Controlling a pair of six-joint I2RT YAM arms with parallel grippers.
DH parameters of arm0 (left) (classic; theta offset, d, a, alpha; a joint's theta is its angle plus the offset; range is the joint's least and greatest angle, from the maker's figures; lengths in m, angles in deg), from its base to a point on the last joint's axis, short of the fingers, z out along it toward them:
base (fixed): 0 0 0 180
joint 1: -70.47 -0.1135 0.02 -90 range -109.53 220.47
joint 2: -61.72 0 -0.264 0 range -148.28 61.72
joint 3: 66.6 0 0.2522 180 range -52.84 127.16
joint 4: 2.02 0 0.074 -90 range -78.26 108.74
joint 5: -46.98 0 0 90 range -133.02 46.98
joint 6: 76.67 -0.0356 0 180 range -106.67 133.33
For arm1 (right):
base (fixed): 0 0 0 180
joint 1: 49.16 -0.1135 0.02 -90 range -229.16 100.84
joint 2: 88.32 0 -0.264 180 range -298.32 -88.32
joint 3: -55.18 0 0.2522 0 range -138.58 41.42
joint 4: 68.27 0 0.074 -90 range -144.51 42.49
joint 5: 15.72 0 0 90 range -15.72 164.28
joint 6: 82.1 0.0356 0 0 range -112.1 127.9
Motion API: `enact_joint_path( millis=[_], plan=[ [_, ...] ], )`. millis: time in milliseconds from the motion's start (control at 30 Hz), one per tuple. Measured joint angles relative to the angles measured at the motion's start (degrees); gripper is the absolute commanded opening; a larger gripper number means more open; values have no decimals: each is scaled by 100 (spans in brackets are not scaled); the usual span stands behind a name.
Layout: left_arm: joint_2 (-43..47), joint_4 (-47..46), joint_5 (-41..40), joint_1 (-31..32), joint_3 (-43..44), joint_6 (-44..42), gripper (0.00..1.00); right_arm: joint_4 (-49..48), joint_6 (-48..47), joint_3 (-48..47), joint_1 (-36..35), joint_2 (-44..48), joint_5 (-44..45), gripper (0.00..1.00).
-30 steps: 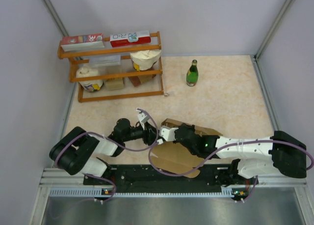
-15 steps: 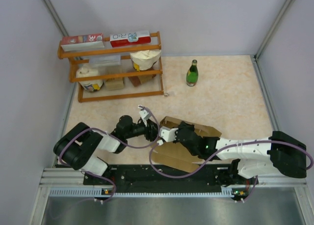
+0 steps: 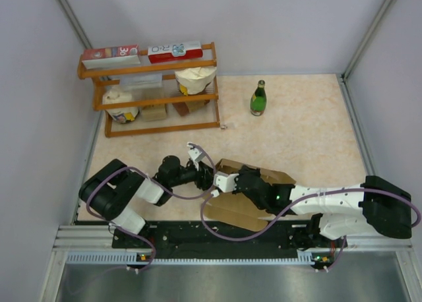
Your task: Fold the paper box
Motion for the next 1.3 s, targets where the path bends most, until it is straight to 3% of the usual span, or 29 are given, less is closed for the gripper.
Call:
enact_joint_path(
  millis=[600, 1300],
  plan=[
    [-166, -317, -459, 376, -2, 50, 58, 131, 417, 0, -125, -57, -101, 26],
    [-160, -107, -2094, 881, -2, -24, 59, 304, 903, 0, -155, 13, -396, 37]
  ],
)
